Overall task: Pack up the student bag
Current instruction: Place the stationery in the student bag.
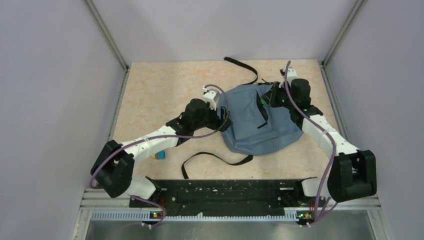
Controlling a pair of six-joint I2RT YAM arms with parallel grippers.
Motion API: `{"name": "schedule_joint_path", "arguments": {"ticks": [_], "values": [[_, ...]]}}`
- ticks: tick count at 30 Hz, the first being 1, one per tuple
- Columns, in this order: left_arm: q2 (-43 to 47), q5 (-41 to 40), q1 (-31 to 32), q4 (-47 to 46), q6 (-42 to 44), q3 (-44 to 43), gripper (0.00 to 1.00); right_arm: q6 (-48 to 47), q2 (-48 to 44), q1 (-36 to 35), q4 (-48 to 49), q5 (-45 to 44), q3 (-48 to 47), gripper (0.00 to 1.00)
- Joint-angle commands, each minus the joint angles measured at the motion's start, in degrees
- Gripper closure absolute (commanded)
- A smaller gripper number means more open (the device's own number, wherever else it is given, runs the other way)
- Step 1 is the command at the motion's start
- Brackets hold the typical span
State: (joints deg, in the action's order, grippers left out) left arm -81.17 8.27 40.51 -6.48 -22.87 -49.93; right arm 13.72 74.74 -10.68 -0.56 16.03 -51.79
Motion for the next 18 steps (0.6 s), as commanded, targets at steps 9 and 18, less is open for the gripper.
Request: {"name": "schedule_joint_path", "arguments": {"ticks": [9,18], "values": [[-2.36,2.71,-0.26,-2.66,0.19,-3.23,0.2,2.2,8.33,0.46,0.74,-2.57,1.69,1.0],[-3.42,3.67,-0.23,-2.56,0.37,-4.28,0.2,1.73,9.87,0.38,-2.44,-5.37,1.35,0.71]]}}
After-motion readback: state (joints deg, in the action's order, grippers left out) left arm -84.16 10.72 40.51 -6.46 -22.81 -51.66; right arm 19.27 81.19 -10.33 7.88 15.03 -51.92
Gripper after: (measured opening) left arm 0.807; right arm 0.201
